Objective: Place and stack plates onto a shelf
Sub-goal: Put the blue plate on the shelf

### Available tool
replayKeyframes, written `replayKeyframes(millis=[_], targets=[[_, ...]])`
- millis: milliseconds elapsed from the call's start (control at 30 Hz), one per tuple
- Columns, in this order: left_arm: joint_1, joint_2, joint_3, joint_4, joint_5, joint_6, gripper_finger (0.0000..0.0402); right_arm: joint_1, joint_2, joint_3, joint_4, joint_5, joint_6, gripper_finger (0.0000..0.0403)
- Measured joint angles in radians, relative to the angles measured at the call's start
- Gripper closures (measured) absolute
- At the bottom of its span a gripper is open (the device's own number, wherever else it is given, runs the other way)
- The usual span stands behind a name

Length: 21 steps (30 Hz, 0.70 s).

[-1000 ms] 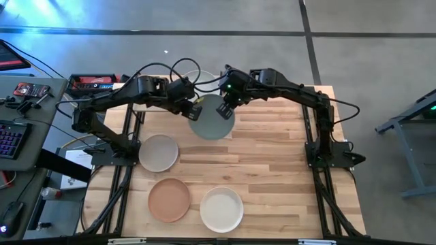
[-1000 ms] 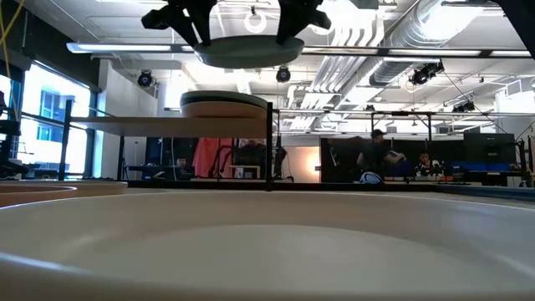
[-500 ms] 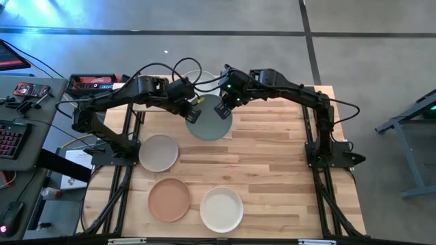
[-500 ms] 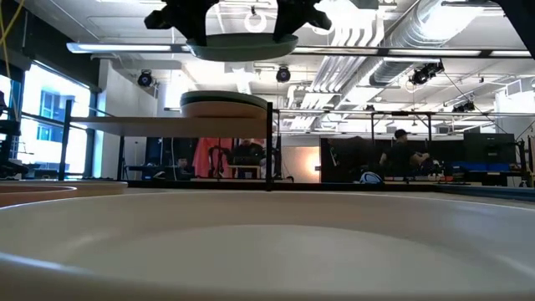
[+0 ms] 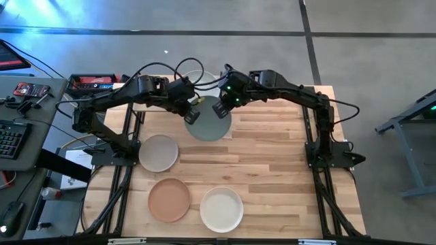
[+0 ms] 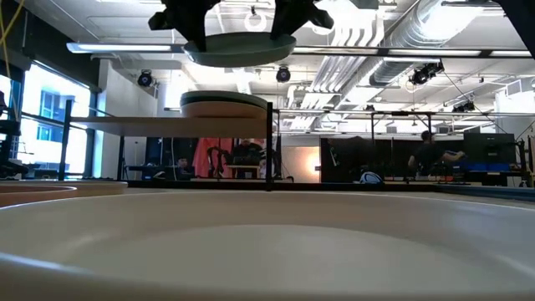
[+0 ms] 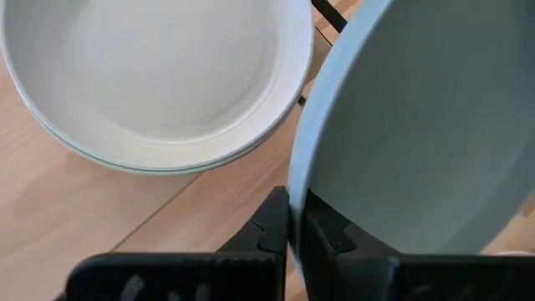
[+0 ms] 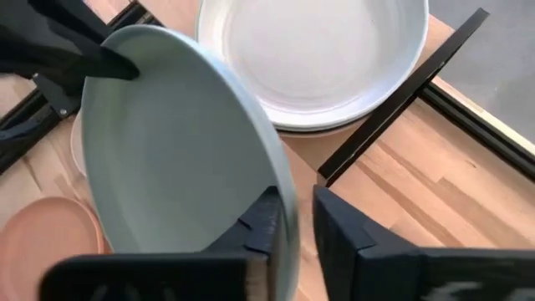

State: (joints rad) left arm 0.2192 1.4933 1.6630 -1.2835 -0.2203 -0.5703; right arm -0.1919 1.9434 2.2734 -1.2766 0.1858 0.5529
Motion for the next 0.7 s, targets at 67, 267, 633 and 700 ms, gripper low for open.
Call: replayKeyframes(millis=[67, 267, 633, 700], targets=[[0.007, 0.0, 0.0, -0.014, 0.008, 0.016, 0.0399, 0.006, 0.0, 0.0, 0.001, 0.005, 0.021, 0.0339], [0.044, 0.0, -0.001, -0.116, 0.039, 0.082, 0.04, 0.02, -0.002, 0.0, 0.01, 0.012, 0.053, 0.0288], [0.116, -0.044, -0.001, -0.226, 0.037, 0.173, 0.0401, 0.022, -0.005, 0.0, -0.031, 0.004, 0.039, 0.0274], [0.137, -0.059, -0.001, -0.225, 0.038, 0.182, 0.0401, 0.022, -0.005, 0.0, -0.035, 0.004, 0.005, 0.0274]])
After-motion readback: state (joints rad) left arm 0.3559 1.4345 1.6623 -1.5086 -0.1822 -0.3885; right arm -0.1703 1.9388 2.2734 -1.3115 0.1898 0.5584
